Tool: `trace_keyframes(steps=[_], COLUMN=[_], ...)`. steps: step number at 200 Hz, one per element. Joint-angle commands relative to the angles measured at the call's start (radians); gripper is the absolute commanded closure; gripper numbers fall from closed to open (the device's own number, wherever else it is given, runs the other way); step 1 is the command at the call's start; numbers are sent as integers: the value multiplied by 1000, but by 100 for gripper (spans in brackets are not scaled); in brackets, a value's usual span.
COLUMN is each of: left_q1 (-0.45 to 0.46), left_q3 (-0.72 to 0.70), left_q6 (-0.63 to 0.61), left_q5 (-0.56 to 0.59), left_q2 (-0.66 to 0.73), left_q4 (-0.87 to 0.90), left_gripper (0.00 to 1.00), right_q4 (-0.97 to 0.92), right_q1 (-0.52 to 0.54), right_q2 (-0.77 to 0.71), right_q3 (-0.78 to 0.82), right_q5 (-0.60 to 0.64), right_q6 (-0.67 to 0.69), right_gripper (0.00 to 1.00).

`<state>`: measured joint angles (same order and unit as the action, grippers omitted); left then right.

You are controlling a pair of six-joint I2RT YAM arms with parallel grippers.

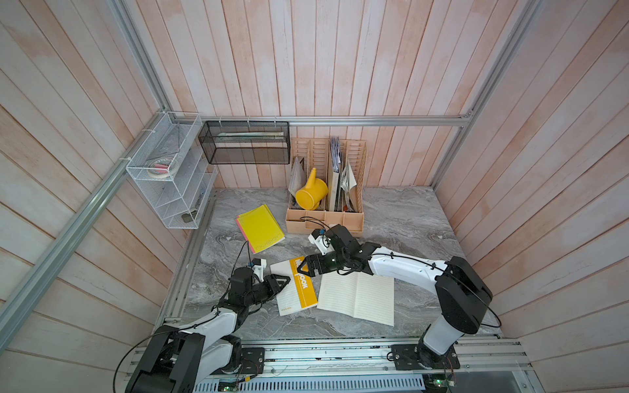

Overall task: Close the notebook
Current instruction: Close the notebook at the center of the board.

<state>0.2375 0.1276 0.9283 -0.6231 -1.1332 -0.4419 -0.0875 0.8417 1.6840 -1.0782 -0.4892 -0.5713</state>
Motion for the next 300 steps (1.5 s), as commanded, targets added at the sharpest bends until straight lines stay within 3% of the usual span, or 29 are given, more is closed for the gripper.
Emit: trace_keyframes(steps=[1, 48, 76, 108, 150, 204, 237, 276, 300], left_q1=[-4, -4, -4, -4, -5, -4, -4, -4, -4], left_q3=[-3, 1, 24, 80, 91, 101, 99, 96, 106], left_q6=[-25, -35, -68, -105, -85, -93, -95, -85, -93], left_q5=[10, 22, 58, 115, 93, 102, 108, 104, 124], left_q2=[-5, -10, -46, -146, -267, -265, -263, -231, -189], left_q4=[-8, 14, 94, 226, 165, 183, 193, 208, 263], left_gripper=[59, 59, 59, 59, 59, 59, 59, 59, 59], right_q4=[262, 379, 343, 266, 254, -39, -35, 208, 286], right_q1=[-5, 25, 27, 28, 36, 47, 42, 39, 39], right_q2=[32, 115, 97, 75, 86, 4, 0, 100, 147], right_q3=[85, 100, 91, 65, 44, -54, -63, 26, 63], right_q5=[-184, -233, -209, -171, -177, 47, 22, -161, -181], right_q6=[-121, -177, -156, -113, -110, 33, 34, -76, -119], right_gripper=[2, 2, 2, 2, 2, 2, 2, 2, 2])
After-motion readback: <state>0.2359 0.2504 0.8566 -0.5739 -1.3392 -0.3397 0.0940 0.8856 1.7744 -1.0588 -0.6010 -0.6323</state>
